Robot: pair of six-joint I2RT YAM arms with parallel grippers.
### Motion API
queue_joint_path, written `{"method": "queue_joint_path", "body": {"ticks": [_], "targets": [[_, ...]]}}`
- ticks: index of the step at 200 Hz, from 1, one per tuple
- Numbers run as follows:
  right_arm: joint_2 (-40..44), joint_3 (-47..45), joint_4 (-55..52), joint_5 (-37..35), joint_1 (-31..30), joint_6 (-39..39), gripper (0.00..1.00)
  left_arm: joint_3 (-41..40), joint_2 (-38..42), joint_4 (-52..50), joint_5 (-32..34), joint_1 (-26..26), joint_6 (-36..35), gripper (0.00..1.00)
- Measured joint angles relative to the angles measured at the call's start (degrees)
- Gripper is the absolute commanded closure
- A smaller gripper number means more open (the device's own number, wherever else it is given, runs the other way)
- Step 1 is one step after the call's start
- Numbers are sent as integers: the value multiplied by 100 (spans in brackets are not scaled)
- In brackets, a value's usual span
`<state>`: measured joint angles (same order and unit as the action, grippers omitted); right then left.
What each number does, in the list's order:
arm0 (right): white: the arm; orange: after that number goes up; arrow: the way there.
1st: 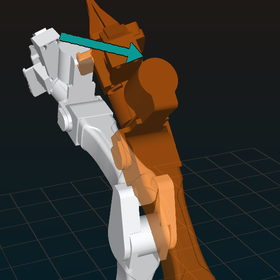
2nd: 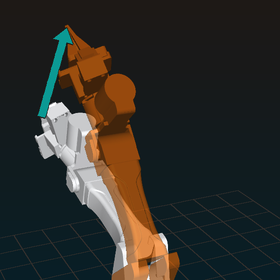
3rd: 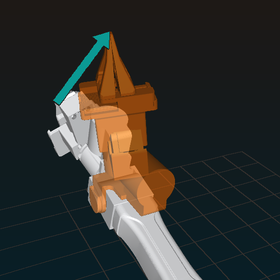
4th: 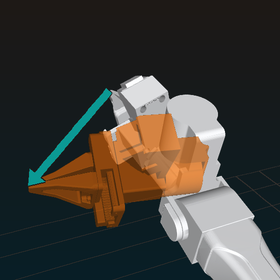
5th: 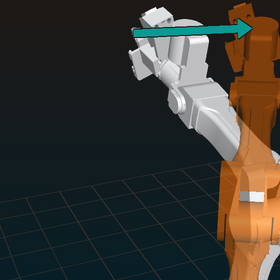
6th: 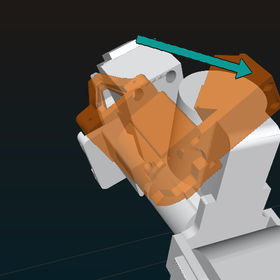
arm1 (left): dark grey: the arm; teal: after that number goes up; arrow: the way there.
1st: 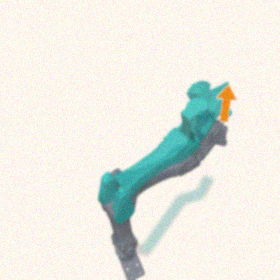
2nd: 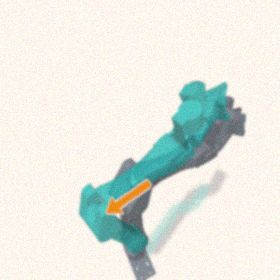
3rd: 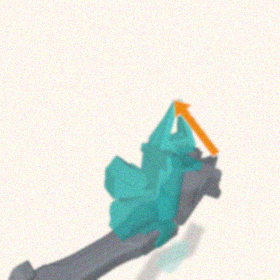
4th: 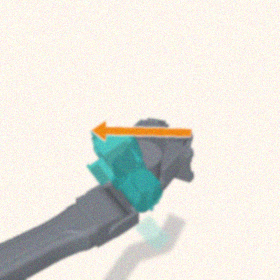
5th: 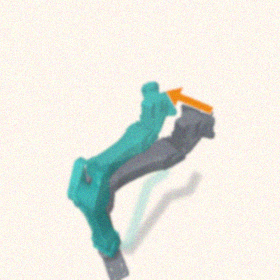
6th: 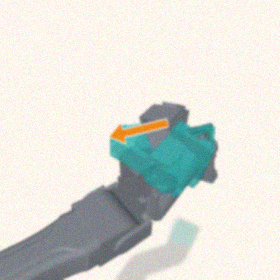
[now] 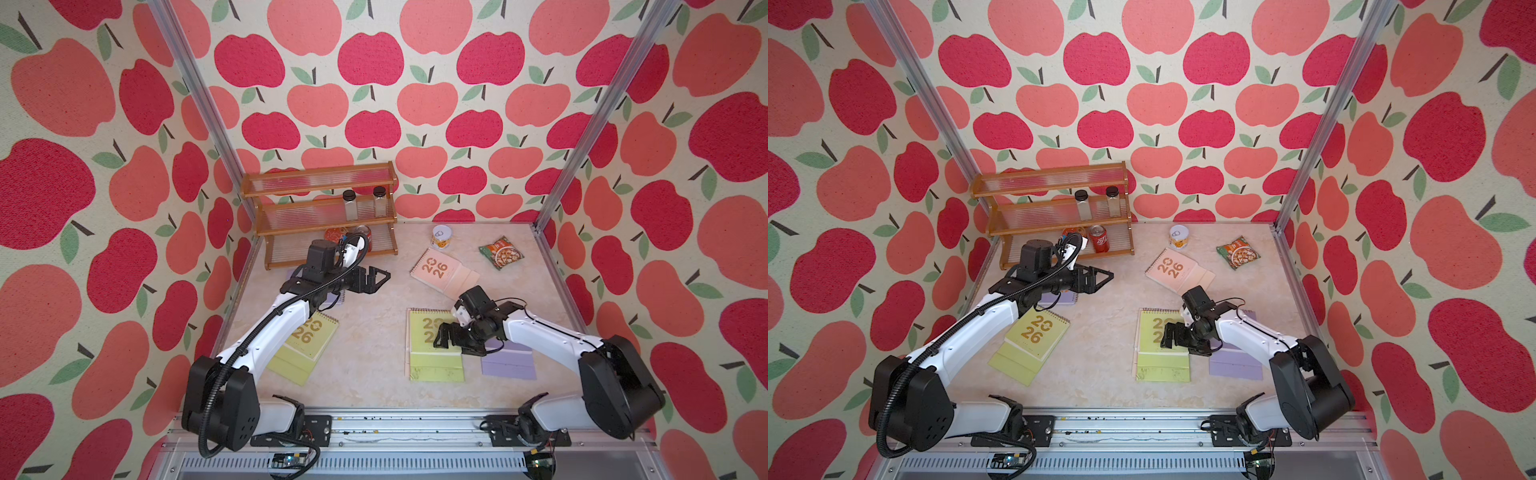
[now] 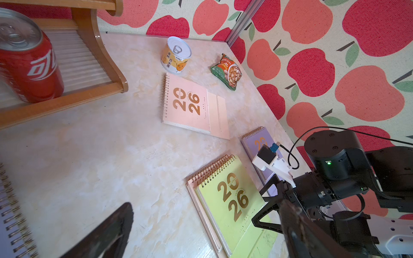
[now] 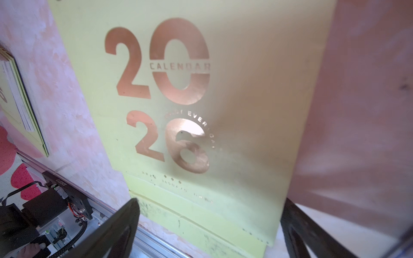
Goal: Stack the calendars
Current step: Place the calendar at the calendar.
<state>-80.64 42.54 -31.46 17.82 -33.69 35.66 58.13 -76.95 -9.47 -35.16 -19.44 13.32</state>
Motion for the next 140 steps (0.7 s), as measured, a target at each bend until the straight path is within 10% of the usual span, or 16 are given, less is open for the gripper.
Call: {"method": "queue_joint_path", "body": {"ticks": [140], "targets": [[-2,254,-136,-151,-264,87,1,0,0,-17,-17,-7,0,0]]}}
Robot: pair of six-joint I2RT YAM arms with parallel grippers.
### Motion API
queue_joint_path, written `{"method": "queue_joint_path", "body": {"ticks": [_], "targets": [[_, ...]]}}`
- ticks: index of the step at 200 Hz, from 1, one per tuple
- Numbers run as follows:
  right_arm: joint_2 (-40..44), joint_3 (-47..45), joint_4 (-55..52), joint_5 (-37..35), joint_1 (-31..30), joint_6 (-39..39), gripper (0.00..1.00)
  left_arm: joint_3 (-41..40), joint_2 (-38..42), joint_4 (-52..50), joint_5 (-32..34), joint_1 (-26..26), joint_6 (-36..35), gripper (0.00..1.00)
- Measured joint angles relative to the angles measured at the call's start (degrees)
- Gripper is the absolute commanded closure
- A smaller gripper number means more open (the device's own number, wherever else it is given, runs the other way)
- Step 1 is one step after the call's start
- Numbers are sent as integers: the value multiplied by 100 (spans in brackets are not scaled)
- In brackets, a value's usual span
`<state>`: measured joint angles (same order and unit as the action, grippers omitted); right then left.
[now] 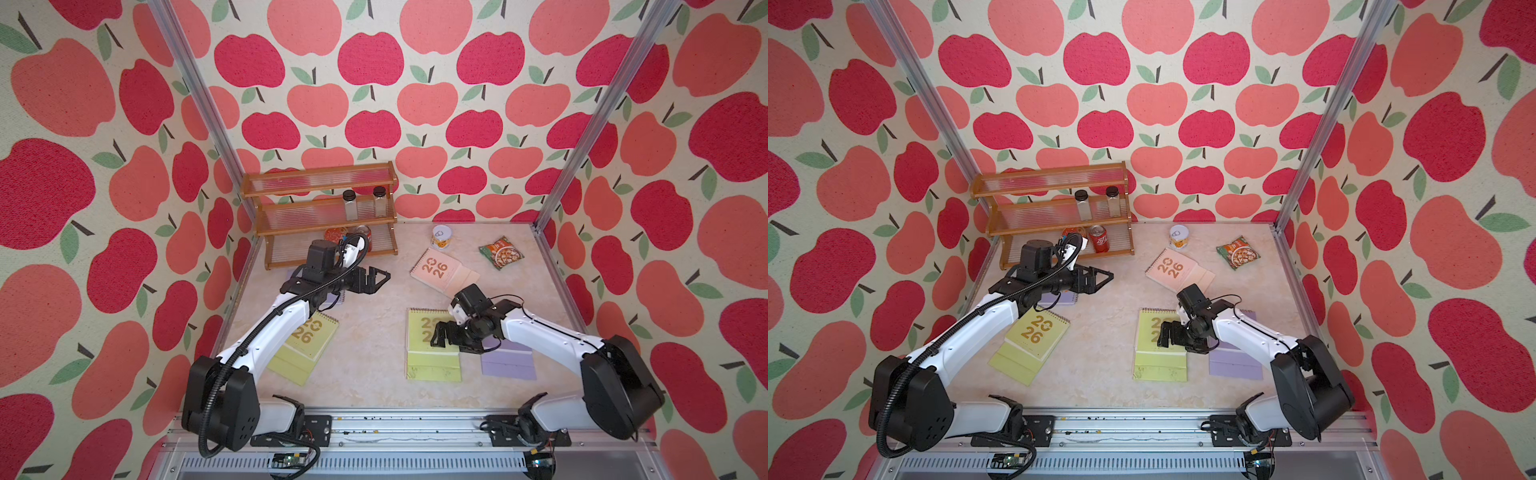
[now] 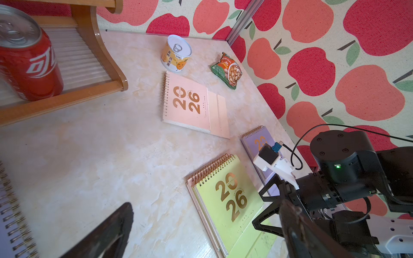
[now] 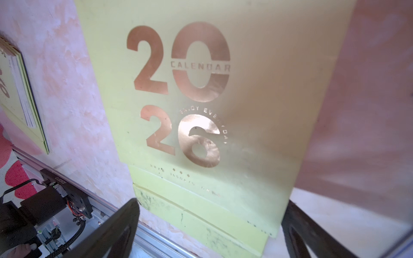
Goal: Stack the calendars
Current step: Place the calendar at the calendar.
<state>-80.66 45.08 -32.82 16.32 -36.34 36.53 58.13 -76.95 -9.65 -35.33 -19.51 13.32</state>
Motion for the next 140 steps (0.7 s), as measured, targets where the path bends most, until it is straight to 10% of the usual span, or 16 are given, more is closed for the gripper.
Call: {"method": "queue_joint_path", "body": {"ticks": [140], "targets": [[-219,35,70,-109,-4,0,1,0,-48,0,-2,-26,-2,1]]}}
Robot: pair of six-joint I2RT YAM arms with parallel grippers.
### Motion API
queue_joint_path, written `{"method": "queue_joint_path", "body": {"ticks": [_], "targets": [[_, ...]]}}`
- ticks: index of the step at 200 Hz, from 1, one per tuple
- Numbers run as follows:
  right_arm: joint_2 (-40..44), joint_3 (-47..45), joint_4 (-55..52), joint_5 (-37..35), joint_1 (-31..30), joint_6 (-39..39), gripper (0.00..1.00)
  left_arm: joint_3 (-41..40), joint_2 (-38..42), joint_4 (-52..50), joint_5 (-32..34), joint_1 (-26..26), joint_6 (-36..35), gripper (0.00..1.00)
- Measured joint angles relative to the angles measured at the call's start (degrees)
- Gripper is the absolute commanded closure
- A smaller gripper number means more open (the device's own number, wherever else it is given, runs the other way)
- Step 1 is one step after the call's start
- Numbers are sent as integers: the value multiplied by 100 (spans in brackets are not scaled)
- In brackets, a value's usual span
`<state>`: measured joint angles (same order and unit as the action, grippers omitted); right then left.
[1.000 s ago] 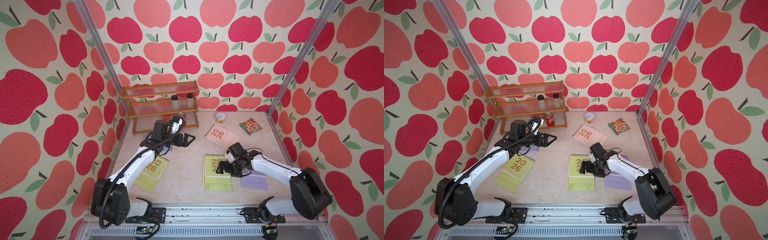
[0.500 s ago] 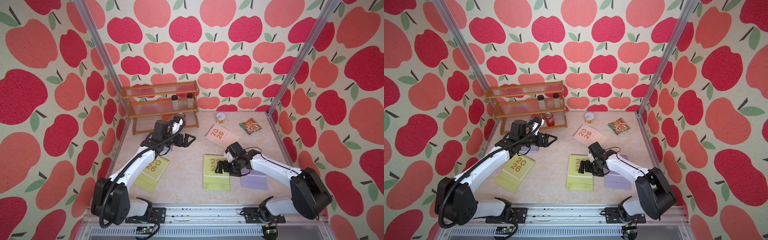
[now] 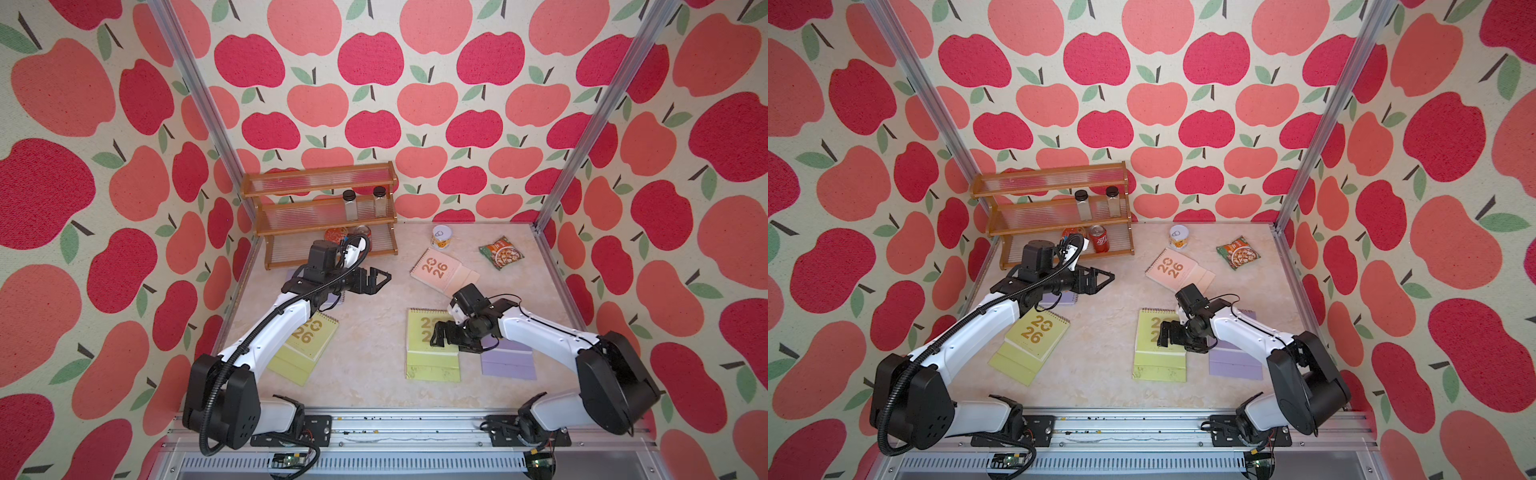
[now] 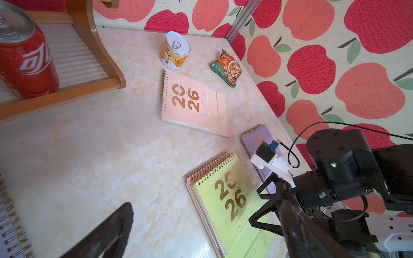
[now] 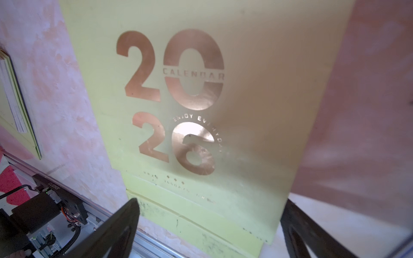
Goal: Stack the calendars
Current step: Place the calendar at the calendar, then adjust the calendars at the center of the board.
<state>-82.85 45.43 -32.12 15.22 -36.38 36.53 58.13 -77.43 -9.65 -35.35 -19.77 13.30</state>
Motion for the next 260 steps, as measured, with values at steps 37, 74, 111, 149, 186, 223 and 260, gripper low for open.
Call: {"method": "queue_joint_path", "body": {"ticks": [37,74,111,149,186,223,260], "targets": [[-227,0,118,-17,0,0,1,0,0,-2,2,0,0,0],[-363,92,186,-15,0,-2,1,0,0,-2,2,0,-2,1],[-459,179,201,-15,0,-2,1,0,0,-20,2,0,-70,0],[-542,258,203,-15,0,-2,1,0,0,-46,4,0,-87,0],[-632,348,208,-17,-37,-2,1,0,2,-46,4,0,-87,1],[-730,439,293,-15,-153,0,1,0,2,-46,4,0,-90,1],[-839,544,374,-13,-229,22,1,0,7,-48,4,0,-107,0]]}}
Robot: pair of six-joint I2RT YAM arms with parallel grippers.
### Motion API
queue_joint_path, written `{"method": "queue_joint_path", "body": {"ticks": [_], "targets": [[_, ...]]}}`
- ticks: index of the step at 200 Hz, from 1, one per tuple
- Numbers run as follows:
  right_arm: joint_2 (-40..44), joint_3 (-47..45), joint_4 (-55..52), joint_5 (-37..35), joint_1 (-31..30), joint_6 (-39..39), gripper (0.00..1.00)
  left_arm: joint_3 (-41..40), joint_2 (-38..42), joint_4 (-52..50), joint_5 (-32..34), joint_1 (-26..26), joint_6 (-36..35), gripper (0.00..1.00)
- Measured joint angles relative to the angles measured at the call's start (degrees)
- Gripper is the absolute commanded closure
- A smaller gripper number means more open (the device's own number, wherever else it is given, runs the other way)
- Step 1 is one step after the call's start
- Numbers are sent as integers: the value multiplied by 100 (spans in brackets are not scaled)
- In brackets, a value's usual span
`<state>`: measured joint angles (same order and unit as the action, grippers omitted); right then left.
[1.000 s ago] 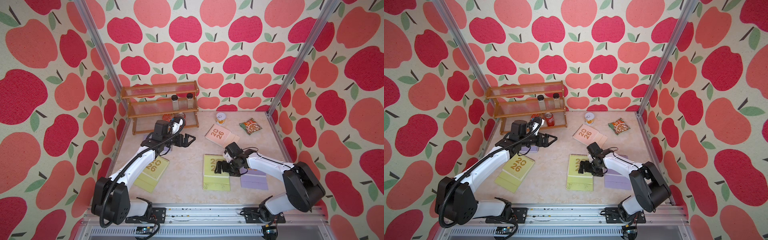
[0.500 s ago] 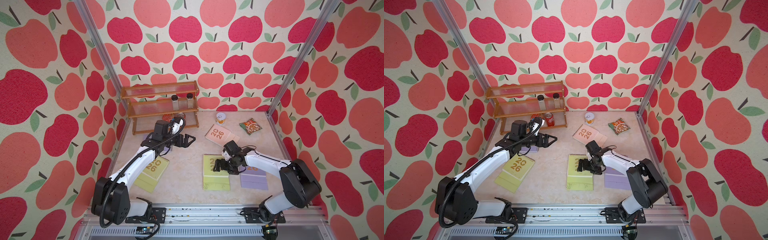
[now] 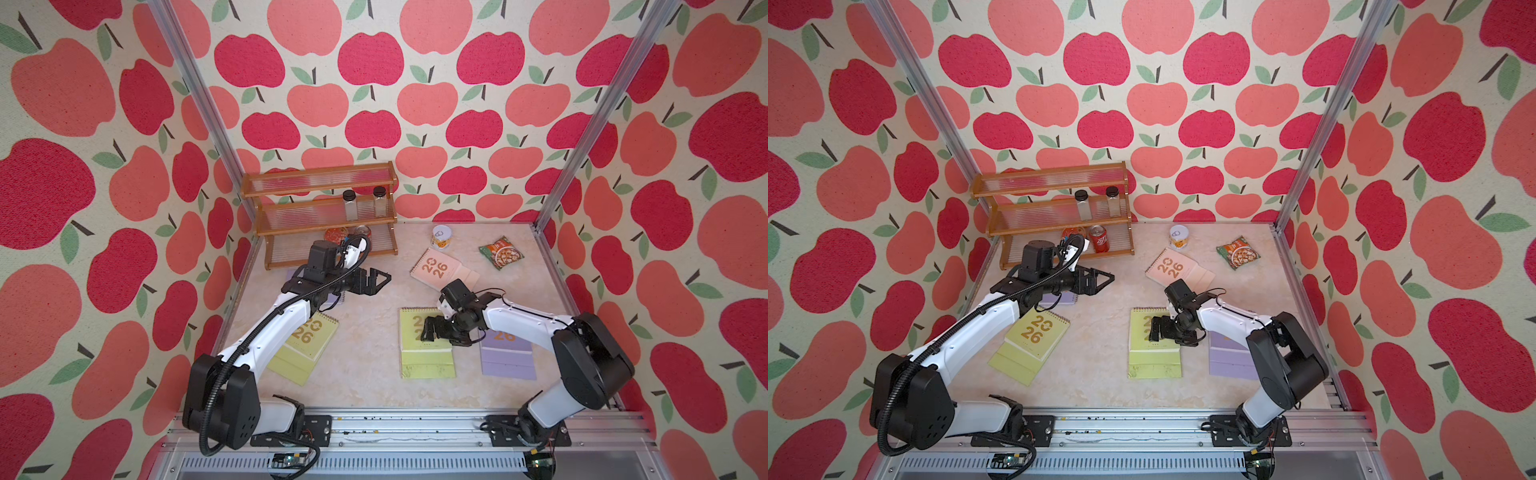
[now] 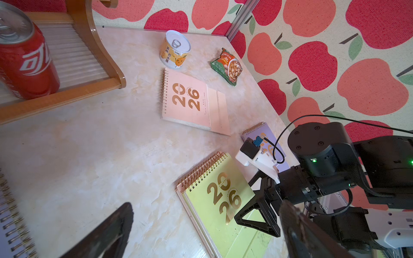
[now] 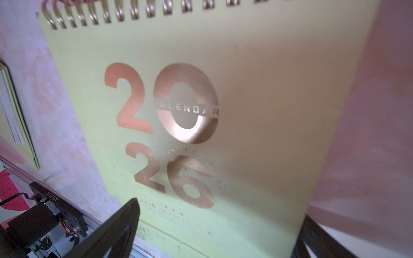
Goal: Stack the calendars
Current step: Adjust the calendars at the center of the board.
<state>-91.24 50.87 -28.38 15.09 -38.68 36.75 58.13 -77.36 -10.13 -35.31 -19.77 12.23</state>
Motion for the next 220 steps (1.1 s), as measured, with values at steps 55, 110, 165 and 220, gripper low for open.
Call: {"method": "queue_joint_path", "body": {"ticks": [55,110,165,220], "targets": [[-256,269,48,2,-105,44,1,0,11,-42,4,0,-22,1],[-328,334,151,0,-146,125,1,0,11,-42,17,2,-22,0],[-120,195,46,-24,-186,125,1,0,11,-42,20,2,-24,0],[140,-136,-44,-22,-352,223,1,0,11,-42,20,2,-22,0]]}}
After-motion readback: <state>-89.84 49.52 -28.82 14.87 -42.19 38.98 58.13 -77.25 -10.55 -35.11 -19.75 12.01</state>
